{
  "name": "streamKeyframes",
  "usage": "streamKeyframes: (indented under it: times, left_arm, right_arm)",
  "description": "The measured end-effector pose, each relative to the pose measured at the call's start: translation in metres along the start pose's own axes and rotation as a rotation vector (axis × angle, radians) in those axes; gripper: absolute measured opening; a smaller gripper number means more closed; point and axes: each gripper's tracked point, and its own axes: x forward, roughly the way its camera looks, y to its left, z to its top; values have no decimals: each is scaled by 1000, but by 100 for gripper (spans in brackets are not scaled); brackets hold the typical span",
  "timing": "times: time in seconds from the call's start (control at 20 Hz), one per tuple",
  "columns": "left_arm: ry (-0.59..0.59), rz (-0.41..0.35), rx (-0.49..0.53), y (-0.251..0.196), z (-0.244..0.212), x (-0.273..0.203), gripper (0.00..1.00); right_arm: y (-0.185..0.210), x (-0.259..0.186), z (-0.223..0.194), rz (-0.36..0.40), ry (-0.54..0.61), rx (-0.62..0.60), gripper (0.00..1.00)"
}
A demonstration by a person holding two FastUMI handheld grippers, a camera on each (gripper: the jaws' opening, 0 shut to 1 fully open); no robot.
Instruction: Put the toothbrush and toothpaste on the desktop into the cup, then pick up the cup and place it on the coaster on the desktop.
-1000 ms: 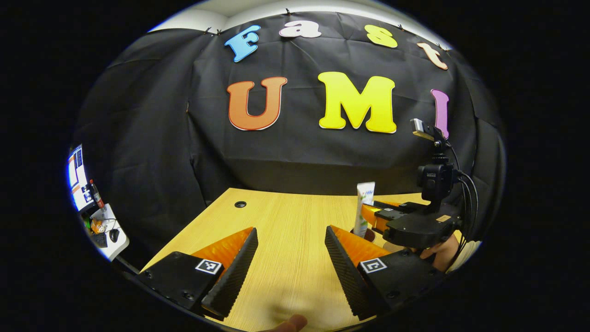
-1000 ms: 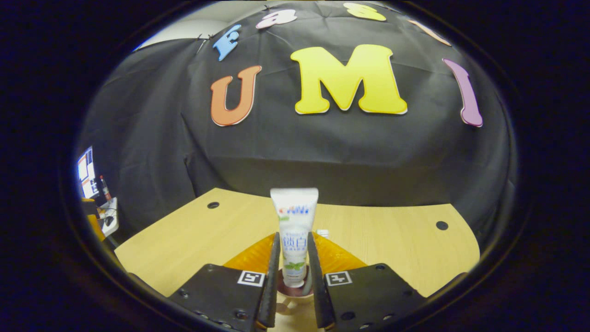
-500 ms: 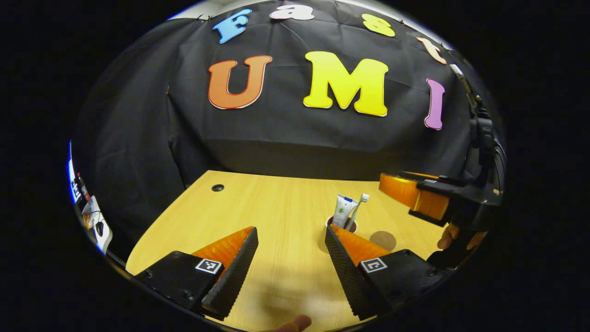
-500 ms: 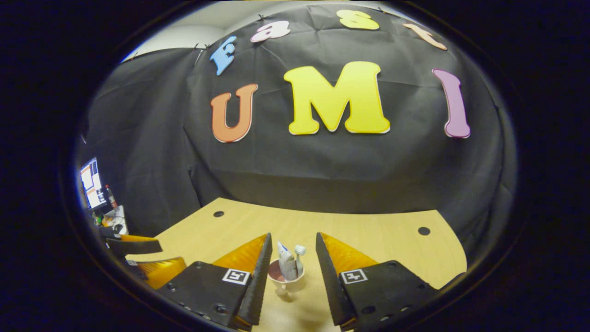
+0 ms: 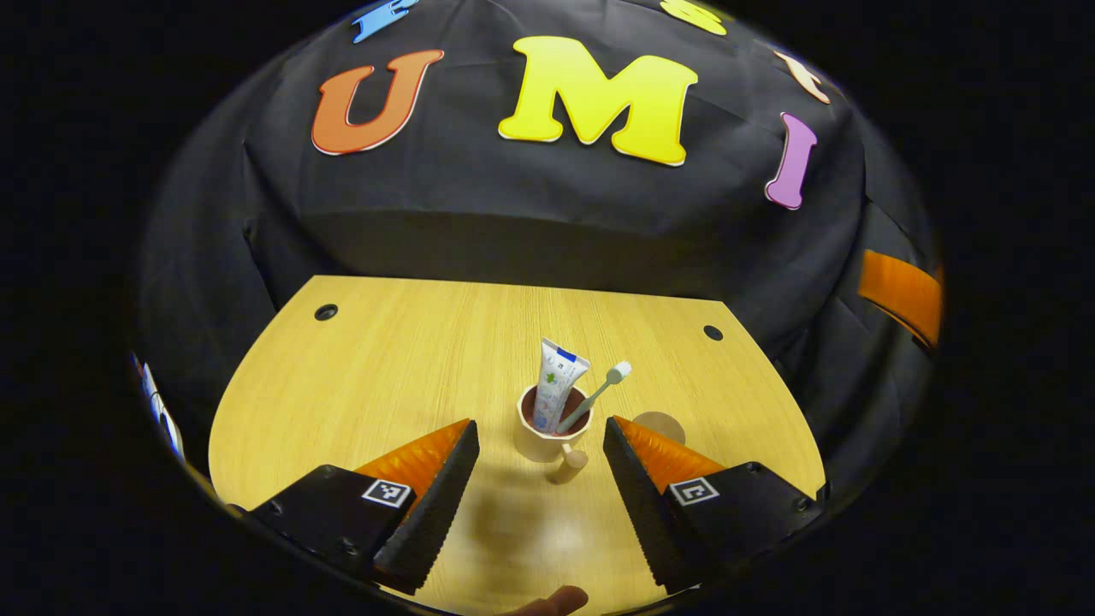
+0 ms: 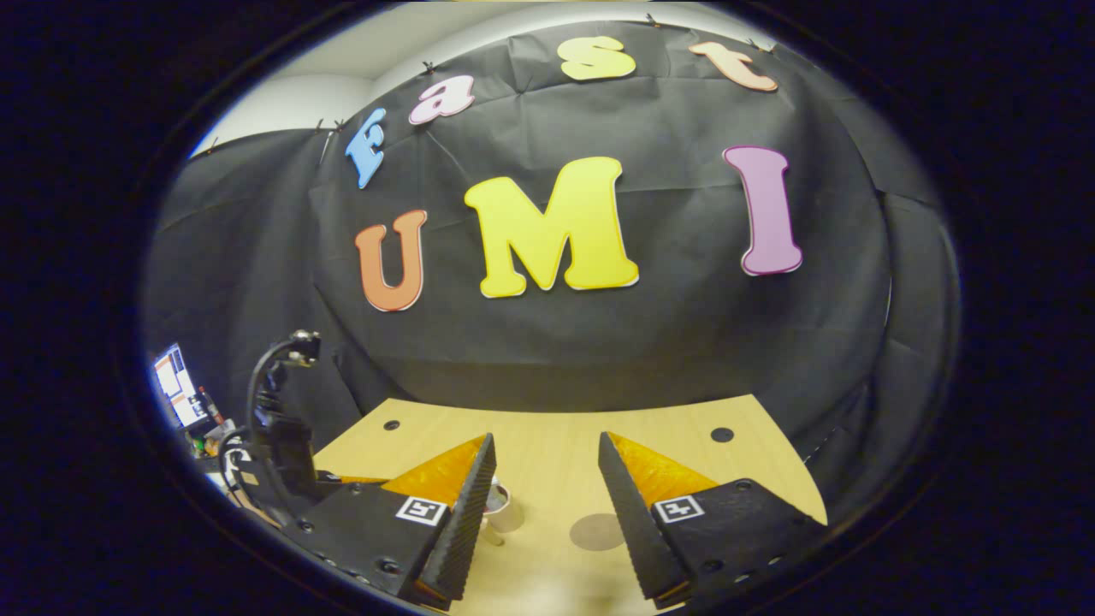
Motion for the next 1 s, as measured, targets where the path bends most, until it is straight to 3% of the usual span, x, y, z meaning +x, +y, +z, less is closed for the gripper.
streamKeyframes:
  times: [0.25,0.3,0.35,0.4,0.65,0.8,0.9,1.0]
  left_arm:
    - [234,30,-21,-11,-27,37,94]
    - [291,36,-33,-13,-36,43,94]
    - [337,38,-42,-15,-44,51,100]
    - [372,46,-45,-15,-50,60,94]
    - [571,94,-69,-5,-78,102,95]
    - [601,113,-88,-1,-75,118,83]
    - [630,101,-109,-5,-73,125,61]
    - [635,111,-127,-7,-65,131,48]
  right_arm:
    - [-48,-34,10,-45,-33,-16,78]
    - [-57,-40,6,-53,-28,-15,77]
    - [-65,-46,1,-60,-20,-11,78]
    - [-72,-52,-6,-65,-8,-7,80]
    - [-102,-70,-51,-84,87,-19,95]
    - [-116,-80,-63,-96,104,4,95]
    - [-125,-82,-68,-110,115,11,95]
    - [-132,-83,-70,-117,120,18,95]
